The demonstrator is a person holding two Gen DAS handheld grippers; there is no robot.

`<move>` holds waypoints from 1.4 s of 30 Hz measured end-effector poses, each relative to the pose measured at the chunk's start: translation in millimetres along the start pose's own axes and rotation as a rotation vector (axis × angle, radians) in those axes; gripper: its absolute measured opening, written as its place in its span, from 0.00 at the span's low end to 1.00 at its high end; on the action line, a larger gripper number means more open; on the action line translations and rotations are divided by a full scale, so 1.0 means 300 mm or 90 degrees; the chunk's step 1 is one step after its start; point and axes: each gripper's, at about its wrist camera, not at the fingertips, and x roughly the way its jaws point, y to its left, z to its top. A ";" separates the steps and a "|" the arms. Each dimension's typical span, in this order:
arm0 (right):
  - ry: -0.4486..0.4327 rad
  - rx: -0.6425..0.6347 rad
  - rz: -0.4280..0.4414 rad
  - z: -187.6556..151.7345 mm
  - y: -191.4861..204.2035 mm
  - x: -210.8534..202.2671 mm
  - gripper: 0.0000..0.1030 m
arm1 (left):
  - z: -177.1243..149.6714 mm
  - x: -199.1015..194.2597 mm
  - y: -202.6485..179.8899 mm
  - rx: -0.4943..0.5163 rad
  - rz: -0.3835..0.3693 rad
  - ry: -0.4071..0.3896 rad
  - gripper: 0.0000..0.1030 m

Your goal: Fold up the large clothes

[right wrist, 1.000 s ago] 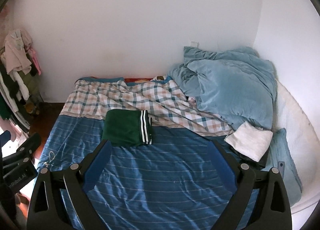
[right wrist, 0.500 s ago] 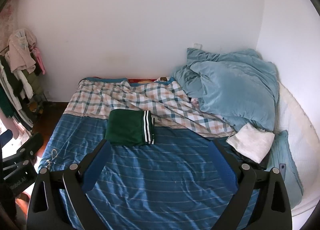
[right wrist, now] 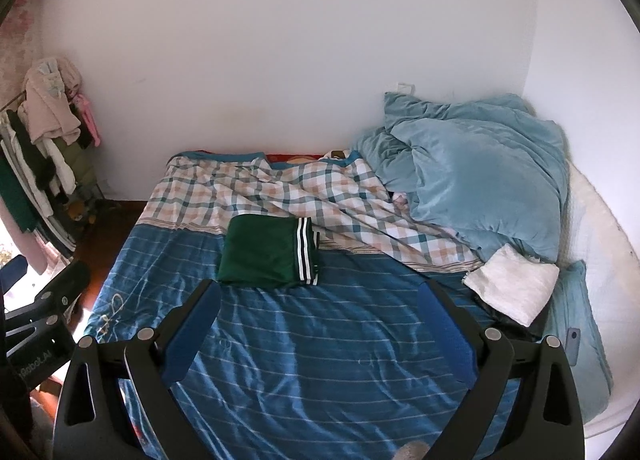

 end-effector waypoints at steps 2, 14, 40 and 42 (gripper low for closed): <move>-0.001 0.002 0.000 0.000 -0.003 0.003 0.97 | -0.001 0.000 0.005 0.000 0.002 0.001 0.97; 0.000 -0.002 0.008 0.018 0.000 0.029 0.98 | -0.001 0.004 0.009 -0.001 0.003 0.002 0.97; -0.004 -0.013 0.016 0.028 0.025 0.050 0.98 | -0.009 0.013 0.003 -0.003 0.008 0.002 0.97; -0.004 -0.011 0.015 0.024 0.026 0.046 0.98 | -0.009 0.012 0.003 -0.004 0.009 0.000 0.97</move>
